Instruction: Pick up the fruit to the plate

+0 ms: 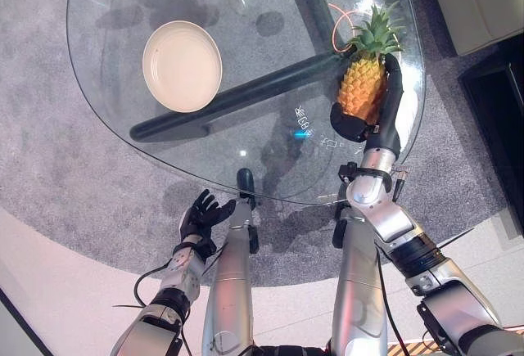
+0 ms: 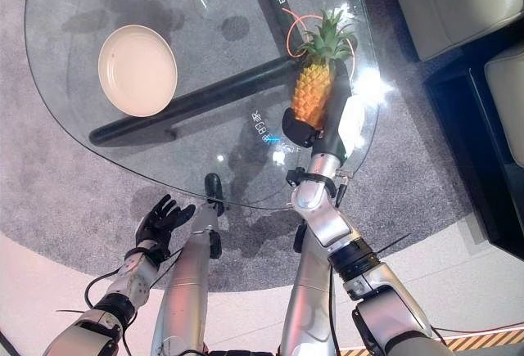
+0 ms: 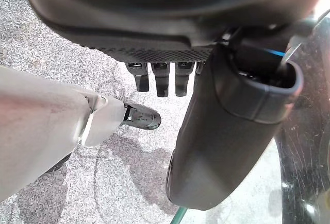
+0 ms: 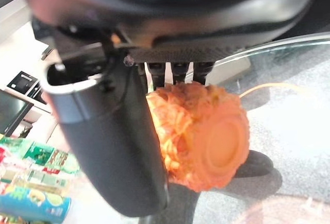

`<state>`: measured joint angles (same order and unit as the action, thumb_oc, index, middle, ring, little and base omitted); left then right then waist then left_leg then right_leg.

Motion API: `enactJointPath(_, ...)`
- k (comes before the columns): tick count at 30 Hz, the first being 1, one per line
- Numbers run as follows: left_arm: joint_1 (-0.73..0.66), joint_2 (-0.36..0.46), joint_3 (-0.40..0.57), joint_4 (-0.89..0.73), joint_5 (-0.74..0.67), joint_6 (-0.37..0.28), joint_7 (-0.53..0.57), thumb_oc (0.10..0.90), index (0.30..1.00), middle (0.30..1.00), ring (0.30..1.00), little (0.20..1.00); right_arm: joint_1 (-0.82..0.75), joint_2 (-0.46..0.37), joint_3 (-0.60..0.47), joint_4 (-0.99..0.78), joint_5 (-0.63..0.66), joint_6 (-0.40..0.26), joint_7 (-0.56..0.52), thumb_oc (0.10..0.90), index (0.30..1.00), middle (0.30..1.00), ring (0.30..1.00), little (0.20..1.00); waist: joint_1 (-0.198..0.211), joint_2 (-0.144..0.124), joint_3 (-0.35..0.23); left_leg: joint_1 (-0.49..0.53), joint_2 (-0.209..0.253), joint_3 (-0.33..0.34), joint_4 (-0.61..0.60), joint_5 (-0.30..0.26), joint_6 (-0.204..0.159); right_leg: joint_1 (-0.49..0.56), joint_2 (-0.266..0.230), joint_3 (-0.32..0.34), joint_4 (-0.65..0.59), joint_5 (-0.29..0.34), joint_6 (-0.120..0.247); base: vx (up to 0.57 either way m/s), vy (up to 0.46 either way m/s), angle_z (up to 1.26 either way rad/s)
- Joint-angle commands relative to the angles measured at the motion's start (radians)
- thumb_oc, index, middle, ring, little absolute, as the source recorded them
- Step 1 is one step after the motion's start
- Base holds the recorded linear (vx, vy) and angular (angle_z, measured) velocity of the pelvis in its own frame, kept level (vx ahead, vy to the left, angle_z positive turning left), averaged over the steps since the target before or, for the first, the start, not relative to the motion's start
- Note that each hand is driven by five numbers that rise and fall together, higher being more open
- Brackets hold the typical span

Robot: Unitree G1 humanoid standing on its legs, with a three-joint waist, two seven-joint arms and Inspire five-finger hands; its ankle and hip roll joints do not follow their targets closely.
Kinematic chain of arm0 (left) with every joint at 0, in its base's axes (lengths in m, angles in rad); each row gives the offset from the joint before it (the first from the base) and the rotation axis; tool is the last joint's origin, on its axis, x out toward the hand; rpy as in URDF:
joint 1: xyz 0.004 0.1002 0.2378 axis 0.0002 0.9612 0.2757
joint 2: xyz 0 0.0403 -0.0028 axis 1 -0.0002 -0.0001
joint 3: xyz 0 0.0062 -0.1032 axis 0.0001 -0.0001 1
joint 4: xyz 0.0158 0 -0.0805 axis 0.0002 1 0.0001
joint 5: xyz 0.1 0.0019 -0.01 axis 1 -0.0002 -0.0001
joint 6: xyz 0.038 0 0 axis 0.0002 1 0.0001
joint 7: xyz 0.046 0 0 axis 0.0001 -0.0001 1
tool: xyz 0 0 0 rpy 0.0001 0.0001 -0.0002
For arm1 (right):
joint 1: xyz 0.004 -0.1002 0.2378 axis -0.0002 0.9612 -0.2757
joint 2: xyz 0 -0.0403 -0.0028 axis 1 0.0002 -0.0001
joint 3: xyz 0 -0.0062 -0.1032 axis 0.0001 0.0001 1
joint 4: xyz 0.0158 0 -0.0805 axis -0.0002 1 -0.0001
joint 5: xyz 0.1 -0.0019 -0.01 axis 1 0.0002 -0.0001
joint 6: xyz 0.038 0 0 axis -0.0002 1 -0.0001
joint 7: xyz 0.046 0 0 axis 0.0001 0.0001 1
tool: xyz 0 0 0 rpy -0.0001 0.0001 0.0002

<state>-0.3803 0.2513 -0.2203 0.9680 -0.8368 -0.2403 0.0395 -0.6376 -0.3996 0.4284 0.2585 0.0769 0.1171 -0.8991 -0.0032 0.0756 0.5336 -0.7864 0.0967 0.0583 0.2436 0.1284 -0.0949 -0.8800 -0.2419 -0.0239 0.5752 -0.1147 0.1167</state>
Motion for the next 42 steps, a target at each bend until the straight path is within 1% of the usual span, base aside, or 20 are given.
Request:
enactJointPath(1, 0.048, 0.033, 0.004, 0.017, 0.019, -0.018, 0.026, 0.800, 0.900, 0.900, 0.900, 0.900, 0.049, -0.013, -0.053, 0.021, 0.037, -0.045, -0.070, 0.800, 0.900, 0.900, 0.900, 0.900, 0.002, 0.029, -0.014, -0.039, -0.014, -0.019, 0.117, -0.088, 0.026, -0.012, 0.026, -0.055, -0.085, 0.091, -0.030, 0.00, 0.000, 0.00)
enactJointPath(4, 0.047, 0.030, 0.003, 0.017, 0.020, -0.018, 0.030, 0.800, 0.900, 0.900, 0.900, 0.900, 0.048, -0.012, -0.060, 0.024, 0.022, -0.074, -0.089, 0.800, 0.900, 0.900, 0.900, 0.900, 0.001, 0.029, -0.014, -0.038, -0.013, -0.019, 0.118, -0.088, 0.026, -0.011, 0.026, -0.055, -0.085, 0.091, -0.029, 0.00, 0.000, 0.00)
enactJointPath(5, 0.048, 0.027, 0.000, 0.014, 0.020, -0.020, 0.033, 0.800, 0.900, 0.900, 0.900, 0.900, 0.052, -0.011, -0.069, 0.015, -0.013, -0.108, -0.108, 0.800, 0.900, 0.900, 0.900, 0.900, 0.000, 0.030, -0.014, -0.039, -0.015, -0.020, 0.116, -0.088, 0.027, -0.012, 0.027, -0.055, -0.087, 0.092, -0.029, 0.00, 0.000, 0.00)
enactJointPath(6, 0.049, 0.027, 0.000, 0.013, 0.019, -0.020, 0.034, 0.800, 0.900, 0.900, 0.900, 0.900, 0.053, -0.011, -0.071, 0.012, -0.027, -0.119, -0.118, 0.800, 0.900, 0.900, 0.900, 0.900, 0.000, 0.031, -0.014, -0.039, -0.016, -0.020, 0.116, -0.088, 0.027, -0.013, 0.027, -0.055, -0.087, 0.093, -0.029, 0.00, 0.000, 0.00)
enactJointPath(7, 0.053, 0.023, -0.004, 0.008, 0.016, -0.023, 0.037, 0.800, 0.900, 0.900, 0.900, 0.900, 0.057, -0.006, -0.084, -0.004, -0.077, -0.151, -0.142, 0.800, 0.900, 0.900, 0.900, 0.900, -0.003, 0.034, -0.014, -0.040, -0.017, -0.021, 0.117, -0.090, 0.027, -0.016, 0.028, -0.051, -0.085, 0.091, -0.027, 0.00, 0.000, 0.00)
enactJointPath(10, 0.053, 0.020, -0.006, 0.007, 0.011, -0.024, 0.038, 0.800, 0.900, 0.900, 0.900, 0.900, 0.057, -0.006, -0.089, -0.018, -0.108, -0.170, -0.159, 0.800, 0.900, 0.900, 0.900, 0.900, -0.004, 0.037, -0.014, -0.042, -0.018, -0.021, 0.117, -0.089, 0.027, -0.019, 0.029, -0.047, -0.085, 0.092, -0.027, 0.00, 0.011, 0.00)
enactJointPath(11, 0.055, 0.015, -0.007, 0.007, 0.011, -0.025, 0.039, 0.800, 0.900, 0.900, 0.900, 0.900, 0.059, -0.009, -0.093, -0.025, -0.139, -0.190, -0.173, 0.800, 0.900, 0.900, 0.900, 0.900, -0.006, 0.040, -0.014, -0.041, -0.020, -0.020, 0.116, -0.089, 0.028, -0.020, 0.029, -0.045, -0.085, 0.092, -0.027, 0.00, 0.039, 0.00)
enactJointPath(15, 0.060, 0.011, -0.008, 0.006, 0.001, -0.030, 0.034, 0.800, 0.900, 0.900, 0.900, 0.900, 0.068, -0.012, -0.096, -0.058, -0.211, -0.235, -0.212, 0.800, 0.900, 0.900, 0.900, 0.900, -0.010, 0.044, -0.014, -0.038, -0.021, -0.017, 0.111, -0.089, 0.028, -0.018, 0.027, -0.043, -0.091, 0.092, -0.025, 0.00, 0.025, 0.00)
enactJointPath(23, 0.058, 0.005, -0.011, 0.015, -0.009, -0.037, 0.027, 0.800, 0.900, 0.900, 0.900, 0.900, 0.077, -0.015, -0.101, -0.061, -0.211, -0.269, -0.251, 0.800, 0.900, 0.900, 0.900, 0.900, -0.016, 0.047, -0.014, -0.035, -0.020, -0.013, 0.108, -0.089, 0.026, -0.016, 0.023, -0.040, -0.099, 0.093, -0.026, 0.00, 0.000, 0.00)
enactJointPath(27, 0.055, 0.007, -0.013, 0.025, -0.014, -0.041, 0.021, 0.800, 0.900, 0.900, 0.900, 0.900, 0.075, -0.014, -0.101, -0.038, -0.169, -0.265, -0.242, 0.800, 0.900, 0.900, 0.900, 0.900, -0.016, 0.048, -0.014, -0.037, -0.019, -0.011, 0.109, -0.089, 0.025, -0.016, 0.022, -0.040, -0.101, 0.094, -0.026, 0.00, 0.000, 0.00)
enactJointPath(32, 0.049, 0.013, -0.012, 0.026, -0.015, -0.040, 0.017, 0.800, 0.900, 0.900, 0.900, 0.900, 0.083, -0.010, -0.090, 0.006, -0.049, -0.246, -0.175, 0.800, 0.900, 0.900, 0.900, 0.900, -0.013, 0.044, -0.014, -0.040, -0.018, -0.010, 0.108, -0.088, 0.024, -0.015, 0.021, -0.045, -0.105, 0.094, -0.028, 0.00, 0.000, 0.00)
enactJointPath(38, 0.047, 0.015, -0.017, 0.016, -0.009, -0.033, 0.031, 0.800, 0.900, 0.900, 0.900, 0.900, 0.089, 0.011, -0.073, 0.019, 0.041, -0.221, -0.128, 0.800, 0.900, 0.900, 0.900, 0.900, -0.010, 0.039, -0.014, -0.042, -0.020, -0.011, 0.106, -0.087, 0.024, -0.014, 0.025, -0.051, -0.105, 0.094, -0.031, 0.00, 0.000, 0.00)
enactJointPath(40, 0.045, 0.017, -0.018, 0.015, -0.010, -0.031, 0.032, 0.800, 0.900, 0.900, 0.900, 0.900, 0.090, 0.017, -0.071, 0.036, 0.116, -0.227, -0.101, 0.800, 0.900, 0.900, 0.900, 0.900, -0.009, 0.038, -0.014, -0.043, -0.020, -0.011, 0.107, -0.086, 0.024, -0.015, 0.027, -0.051, -0.103, 0.093, -0.032, 0.00, 0.000, 0.00)
enactJointPath(42, 0.044, 0.017, -0.019, 0.018, -0.009, -0.033, 0.029, 0.800, 0.900, 0.900, 0.900, 0.900, 0.089, 0.024, -0.070, 0.049, 0.148, -0.233, -0.087, 0.800, 0.900, 0.900, 0.900, 0.900, -0.008, 0.038, -0.014, -0.042, -0.020, -0.010, 0.107, -0.086, 0.025, -0.014, 0.027, -0.052, -0.103, 0.092, -0.034, 0.00, 0.000, 0.00)
